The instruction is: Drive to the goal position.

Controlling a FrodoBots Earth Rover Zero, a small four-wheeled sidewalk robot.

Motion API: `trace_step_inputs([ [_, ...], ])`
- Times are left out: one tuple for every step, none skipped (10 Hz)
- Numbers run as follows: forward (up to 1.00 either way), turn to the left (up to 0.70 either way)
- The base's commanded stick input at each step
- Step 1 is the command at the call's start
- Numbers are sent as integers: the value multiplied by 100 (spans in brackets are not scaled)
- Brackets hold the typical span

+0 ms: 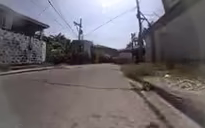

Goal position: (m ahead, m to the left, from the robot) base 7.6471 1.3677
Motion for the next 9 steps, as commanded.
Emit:
trace_step_inputs([
  [100,0],
  [100,0],
  [100,0],
  [100,0],
  [100,0],
  [100,0],
  [100,-4],
  [100,-26],
  [100,-40],
])
